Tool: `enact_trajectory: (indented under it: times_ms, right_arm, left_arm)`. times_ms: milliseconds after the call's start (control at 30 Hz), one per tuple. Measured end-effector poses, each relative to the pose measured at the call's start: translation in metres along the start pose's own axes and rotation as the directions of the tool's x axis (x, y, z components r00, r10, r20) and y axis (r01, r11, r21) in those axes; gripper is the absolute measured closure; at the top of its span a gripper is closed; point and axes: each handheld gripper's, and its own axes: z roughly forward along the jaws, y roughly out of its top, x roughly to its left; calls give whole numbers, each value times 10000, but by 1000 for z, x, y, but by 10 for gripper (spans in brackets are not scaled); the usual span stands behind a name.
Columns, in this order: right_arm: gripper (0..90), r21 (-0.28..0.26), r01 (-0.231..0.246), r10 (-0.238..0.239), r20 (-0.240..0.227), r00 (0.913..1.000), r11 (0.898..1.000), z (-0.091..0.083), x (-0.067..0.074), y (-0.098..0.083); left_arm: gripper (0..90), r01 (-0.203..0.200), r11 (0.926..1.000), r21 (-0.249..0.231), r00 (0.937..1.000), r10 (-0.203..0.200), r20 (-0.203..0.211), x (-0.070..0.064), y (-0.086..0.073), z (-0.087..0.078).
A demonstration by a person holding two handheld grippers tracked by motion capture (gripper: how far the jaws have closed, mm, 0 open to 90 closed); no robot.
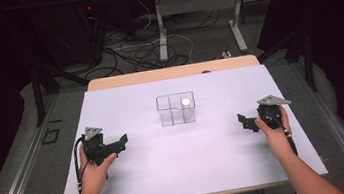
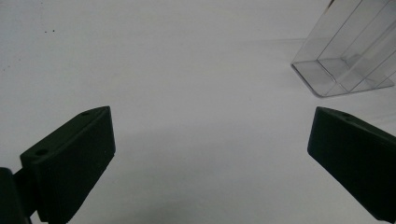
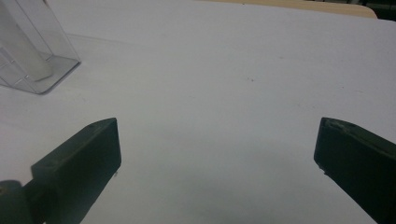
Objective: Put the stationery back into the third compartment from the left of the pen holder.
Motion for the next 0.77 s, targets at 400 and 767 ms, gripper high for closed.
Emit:
enact_trajectory:
  times_ms: [400,767]
  right_arm:
    - [6,90,-532,528,437,9976,9985,-2,-9,-4]
    - [8,179,-592,582,488,9971,9981,0,-12,-5]
  left_arm:
    - [9,-1,10000,25,10000,1,-3,1,0,0]
    - [9,57,10000,-48,10000,-57,-38,1,0,1]
